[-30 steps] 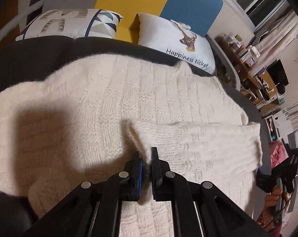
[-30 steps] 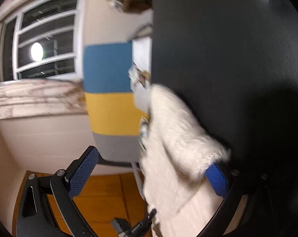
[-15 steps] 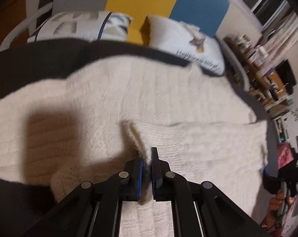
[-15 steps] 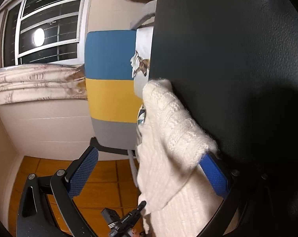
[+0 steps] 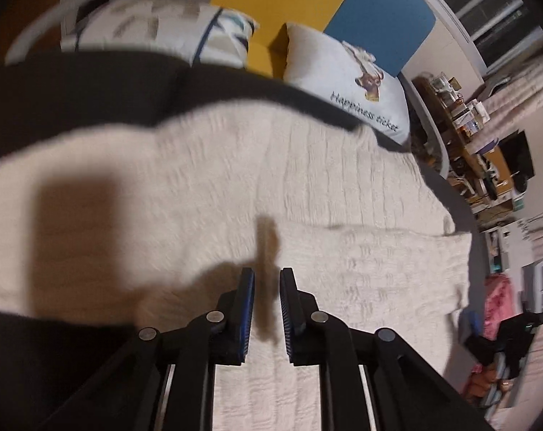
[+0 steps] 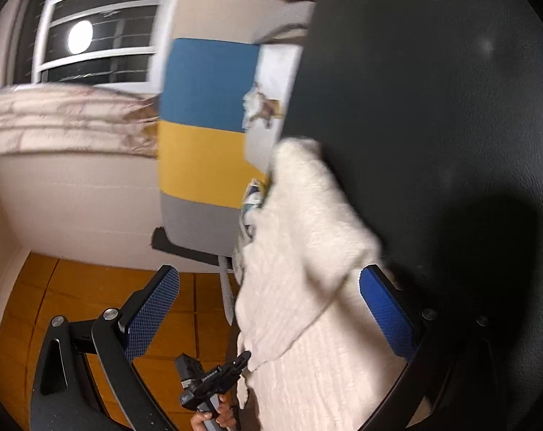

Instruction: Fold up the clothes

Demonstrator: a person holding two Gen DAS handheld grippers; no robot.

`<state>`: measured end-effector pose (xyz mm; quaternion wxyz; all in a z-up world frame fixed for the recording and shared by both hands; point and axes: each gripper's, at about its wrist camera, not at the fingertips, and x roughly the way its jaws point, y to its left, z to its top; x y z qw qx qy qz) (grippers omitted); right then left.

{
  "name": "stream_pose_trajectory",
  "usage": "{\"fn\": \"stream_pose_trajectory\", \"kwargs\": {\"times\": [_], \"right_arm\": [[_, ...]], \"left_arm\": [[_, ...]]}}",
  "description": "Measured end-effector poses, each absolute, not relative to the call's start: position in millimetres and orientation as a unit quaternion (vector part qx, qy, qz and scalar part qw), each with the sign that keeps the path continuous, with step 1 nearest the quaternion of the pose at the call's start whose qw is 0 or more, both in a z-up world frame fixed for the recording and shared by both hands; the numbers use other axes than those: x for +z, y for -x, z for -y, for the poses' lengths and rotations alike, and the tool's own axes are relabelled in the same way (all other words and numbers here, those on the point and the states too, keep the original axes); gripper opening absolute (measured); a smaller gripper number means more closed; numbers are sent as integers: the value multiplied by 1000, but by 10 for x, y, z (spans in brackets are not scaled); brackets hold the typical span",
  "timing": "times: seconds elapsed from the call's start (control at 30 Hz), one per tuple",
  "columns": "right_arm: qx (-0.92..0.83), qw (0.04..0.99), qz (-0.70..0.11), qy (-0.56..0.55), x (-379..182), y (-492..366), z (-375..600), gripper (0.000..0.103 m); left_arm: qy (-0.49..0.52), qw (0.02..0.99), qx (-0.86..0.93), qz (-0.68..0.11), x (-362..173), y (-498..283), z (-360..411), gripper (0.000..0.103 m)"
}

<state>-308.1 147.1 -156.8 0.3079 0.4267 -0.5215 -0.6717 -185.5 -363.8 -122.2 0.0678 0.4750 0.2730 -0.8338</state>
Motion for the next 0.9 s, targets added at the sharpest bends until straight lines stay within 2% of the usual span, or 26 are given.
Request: {"fn": "stream_pose_trajectory", "kwargs": {"times": [0.13, 0.27, 0.53, 0.67, 0.9], "right_arm": [[-667, 321, 513, -435, -1557, 3249, -1277, 102], [-660, 274, 515, -474, -1759, 3339, -1199, 102], [-652, 337, 502, -458, -1646, 3158, -1211, 102], [-669, 333, 472, -467, -1669, 3164, -1198, 100], [-650, 340, 495, -465, -1802, 3198, -1221, 100]], "left_arm": [[-469, 49, -842, -262, -1075, 1960, 3539, 15], [-494, -40, -838, -228, -1022, 2489, 2933, 20], [-530, -216, -805, -155, -916, 3548, 1720, 25], [-553, -238, -787, -136, -1045, 4026, 1320, 25], [-574, -288, -753, -142, -1249, 4379, 1061, 27]]}}
